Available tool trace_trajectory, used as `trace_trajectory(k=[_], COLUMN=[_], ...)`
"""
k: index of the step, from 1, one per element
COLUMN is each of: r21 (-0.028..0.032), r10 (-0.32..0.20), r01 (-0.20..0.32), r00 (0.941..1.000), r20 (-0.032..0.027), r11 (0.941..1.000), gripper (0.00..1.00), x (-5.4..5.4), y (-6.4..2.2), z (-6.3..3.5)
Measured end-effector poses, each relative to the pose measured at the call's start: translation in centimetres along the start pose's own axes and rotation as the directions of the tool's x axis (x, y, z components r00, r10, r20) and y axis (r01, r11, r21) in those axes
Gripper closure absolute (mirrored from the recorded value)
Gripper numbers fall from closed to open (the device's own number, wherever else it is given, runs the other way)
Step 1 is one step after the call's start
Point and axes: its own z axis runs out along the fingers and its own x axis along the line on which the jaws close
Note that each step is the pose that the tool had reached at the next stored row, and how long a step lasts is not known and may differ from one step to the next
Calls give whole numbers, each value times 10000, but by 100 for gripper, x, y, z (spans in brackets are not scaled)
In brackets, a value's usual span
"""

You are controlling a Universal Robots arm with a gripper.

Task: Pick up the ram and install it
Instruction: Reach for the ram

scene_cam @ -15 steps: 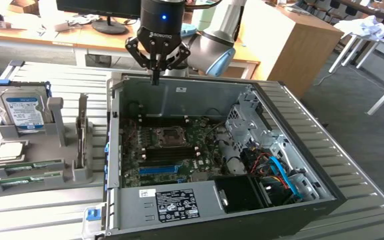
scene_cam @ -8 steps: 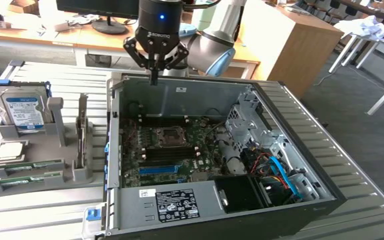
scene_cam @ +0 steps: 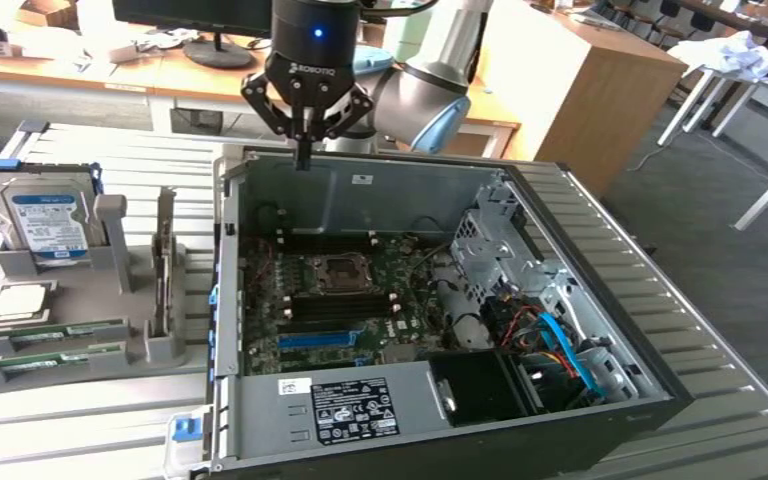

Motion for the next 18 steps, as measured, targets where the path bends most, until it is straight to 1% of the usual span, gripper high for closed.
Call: trace_trajectory(k=[18], r21=[-1], r10=[0], r01=[0], r00=[10000], r20=[1], r11=[10000], gripper=[90], x=[167], y=[-12], z=[-4])
